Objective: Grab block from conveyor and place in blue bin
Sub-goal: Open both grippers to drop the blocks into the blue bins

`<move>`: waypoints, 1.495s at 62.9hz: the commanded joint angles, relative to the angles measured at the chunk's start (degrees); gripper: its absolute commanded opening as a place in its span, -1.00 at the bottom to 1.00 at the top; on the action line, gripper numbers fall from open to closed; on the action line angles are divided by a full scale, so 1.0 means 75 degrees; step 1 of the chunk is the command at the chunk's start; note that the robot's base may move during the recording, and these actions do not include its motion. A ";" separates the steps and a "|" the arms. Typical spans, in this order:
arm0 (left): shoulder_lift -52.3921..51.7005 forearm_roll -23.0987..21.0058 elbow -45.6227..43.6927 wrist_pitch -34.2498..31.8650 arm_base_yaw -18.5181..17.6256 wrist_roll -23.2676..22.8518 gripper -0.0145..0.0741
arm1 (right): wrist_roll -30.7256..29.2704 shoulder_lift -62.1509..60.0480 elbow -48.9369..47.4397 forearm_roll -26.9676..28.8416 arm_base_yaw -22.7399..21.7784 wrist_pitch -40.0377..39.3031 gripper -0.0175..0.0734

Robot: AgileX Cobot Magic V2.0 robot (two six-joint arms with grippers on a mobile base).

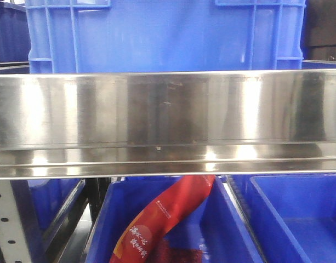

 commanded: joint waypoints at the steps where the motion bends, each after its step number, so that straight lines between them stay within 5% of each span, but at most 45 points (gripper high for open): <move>1: -0.0537 0.0029 0.0469 -0.0589 -0.0023 -0.0014 -0.92 | -0.0012 -0.0523 0.0337 0.0002 -0.0369 0.0032 -0.97; 23: -0.2946 -0.1121 0.4270 -0.3543 0.0010 -0.0014 -0.92 | 0.0149 -0.3080 0.3502 0.0016 -0.1731 -0.0934 -0.97; 54: -0.6440 -0.1024 0.8056 -0.3570 0.0041 -0.0014 -0.92 | 0.0149 -0.6147 0.6628 0.0016 -0.1824 -0.0887 -0.97; 94: -0.8461 -0.1024 0.8315 -0.3533 0.0041 -0.0014 -0.92 | 0.0149 -0.6864 0.6674 0.0016 -0.1824 -0.0898 -0.97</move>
